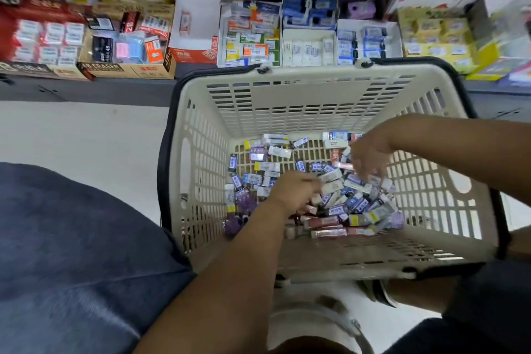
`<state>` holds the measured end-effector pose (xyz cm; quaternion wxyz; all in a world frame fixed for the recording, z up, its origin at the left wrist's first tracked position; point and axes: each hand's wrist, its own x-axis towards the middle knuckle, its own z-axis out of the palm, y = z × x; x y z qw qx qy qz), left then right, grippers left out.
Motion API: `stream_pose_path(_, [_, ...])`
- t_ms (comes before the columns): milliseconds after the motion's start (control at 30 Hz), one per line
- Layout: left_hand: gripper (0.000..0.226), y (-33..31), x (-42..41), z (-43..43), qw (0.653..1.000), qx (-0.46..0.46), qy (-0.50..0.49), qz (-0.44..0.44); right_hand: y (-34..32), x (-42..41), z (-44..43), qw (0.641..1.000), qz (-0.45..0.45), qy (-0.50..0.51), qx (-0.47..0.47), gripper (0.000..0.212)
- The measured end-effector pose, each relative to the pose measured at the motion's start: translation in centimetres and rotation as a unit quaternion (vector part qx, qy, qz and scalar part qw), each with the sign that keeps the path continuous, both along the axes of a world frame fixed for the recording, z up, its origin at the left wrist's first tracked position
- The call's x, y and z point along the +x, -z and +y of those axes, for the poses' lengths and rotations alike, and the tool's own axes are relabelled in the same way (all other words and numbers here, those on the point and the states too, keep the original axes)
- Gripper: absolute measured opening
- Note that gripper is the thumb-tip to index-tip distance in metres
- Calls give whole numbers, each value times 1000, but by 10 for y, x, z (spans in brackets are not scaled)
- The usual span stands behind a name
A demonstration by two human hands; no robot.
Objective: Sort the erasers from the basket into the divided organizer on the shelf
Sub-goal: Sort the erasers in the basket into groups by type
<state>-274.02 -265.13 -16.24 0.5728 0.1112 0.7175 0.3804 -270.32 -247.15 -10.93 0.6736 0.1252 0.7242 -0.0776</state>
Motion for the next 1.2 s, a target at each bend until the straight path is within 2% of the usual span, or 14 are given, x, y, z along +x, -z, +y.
stream_pose_path(67, [16, 5, -12, -8, 988, -39, -66, 137, 15, -18, -12, 982, 187, -22, 4, 31])
stream_pose_path(133, [25, 17, -27, -18, 942, -109, -96, 301, 37, -30, -27, 933, 359, 27, -10, 45])
stream_pose_path(167, [34, 24, -33, -22, 926, -132, -93, 341, 51, -33, -34, 911, 408, 61, -19, 54])
stream_pose_path(267, [56, 43, -47, -24, 921, -159, -20, 355, 88, -42, -57, 858, 494, 136, -30, 66])
stream_pose_path(367, [63, 56, -54, -19, 930, -139, 28, 340, 112, -44, -71, 816, 553, 170, 11, 67])
stream_pose_path(500, [62, 69, -60, -16, 930, -154, 43, 332, 124, -42, -74, 815, 542, 199, 48, 57])
stream_pose_path(600, [47, 71, -62, -15, 924, -162, 6, 345, 126, -43, -75, 832, 523, 173, 63, 53])
stream_pose_path(667, [36, 70, -58, -18, 922, -144, -12, 359, 124, -44, -78, 842, 503, 189, 44, 56])
stream_pose_path(767, [32, 67, -48, -23, 927, -100, -25, 360, 121, -43, -77, 846, 481, 227, 27, 55])
stream_pose_path(900, [23, 65, -45, -14, 963, -43, -57, 258, 112, -28, -56, 873, 426, 235, 34, 48])
stream_pose_path(1000, [25, 57, -36, -7, 985, -27, -51, 163, 99, -14, -27, 879, 380, 287, 22, 49])
stream_pose_path(1100, [32, 47, -27, 1, 991, -18, 36, 131, 86, -5, -3, 892, 336, 302, 29, 61])
stream_pose_path(1200, [35, 28, -20, 17, 995, 19, 54, 87, 78, -1, 8, 887, 346, 298, 64, 46])
